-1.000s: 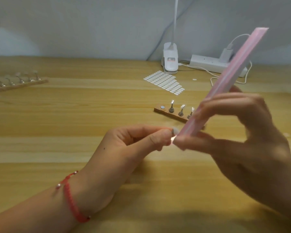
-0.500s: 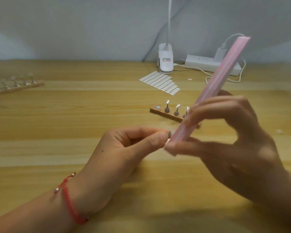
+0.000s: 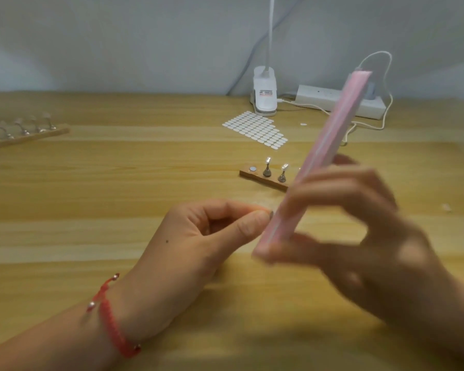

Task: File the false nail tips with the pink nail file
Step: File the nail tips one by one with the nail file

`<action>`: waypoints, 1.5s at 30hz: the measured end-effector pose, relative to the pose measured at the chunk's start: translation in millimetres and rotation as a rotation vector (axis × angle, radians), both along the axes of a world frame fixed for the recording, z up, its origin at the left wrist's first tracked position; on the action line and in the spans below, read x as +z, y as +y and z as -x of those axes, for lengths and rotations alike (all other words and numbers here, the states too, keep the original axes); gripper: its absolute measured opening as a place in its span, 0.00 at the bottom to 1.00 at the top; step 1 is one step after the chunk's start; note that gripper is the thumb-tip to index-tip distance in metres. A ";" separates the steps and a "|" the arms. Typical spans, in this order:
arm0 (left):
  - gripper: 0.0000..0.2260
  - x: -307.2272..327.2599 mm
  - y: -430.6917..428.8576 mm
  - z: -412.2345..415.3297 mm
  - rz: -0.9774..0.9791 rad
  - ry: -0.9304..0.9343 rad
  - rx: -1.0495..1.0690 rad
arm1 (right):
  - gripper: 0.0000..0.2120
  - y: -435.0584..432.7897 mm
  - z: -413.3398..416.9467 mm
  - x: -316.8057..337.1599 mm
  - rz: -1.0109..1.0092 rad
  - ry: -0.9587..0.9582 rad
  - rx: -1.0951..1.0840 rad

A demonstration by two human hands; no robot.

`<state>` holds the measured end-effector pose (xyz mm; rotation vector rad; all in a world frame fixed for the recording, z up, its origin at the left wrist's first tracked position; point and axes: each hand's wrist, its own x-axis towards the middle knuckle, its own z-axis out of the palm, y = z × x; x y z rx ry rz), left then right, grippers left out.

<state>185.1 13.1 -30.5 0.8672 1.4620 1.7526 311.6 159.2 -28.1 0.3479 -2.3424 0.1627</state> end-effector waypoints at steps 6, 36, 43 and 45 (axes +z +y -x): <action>0.10 -0.2 0.7 -1.0 -0.013 -0.026 -0.010 | 0.14 -13.1 -0.9 -9.1 -0.069 -0.050 0.073; 0.13 -11.8 0.5 16.1 0.041 -0.004 0.021 | 0.19 19.0 -0.8 -2.9 -0.021 0.020 -0.031; 0.12 -8.7 -1.1 14.1 0.055 0.031 0.005 | 0.12 6.6 -0.7 -6.4 -0.017 0.004 0.054; 0.14 -8.1 -2.0 14.2 0.072 0.032 -0.011 | 0.12 8.6 -0.8 -6.2 -0.043 0.011 0.046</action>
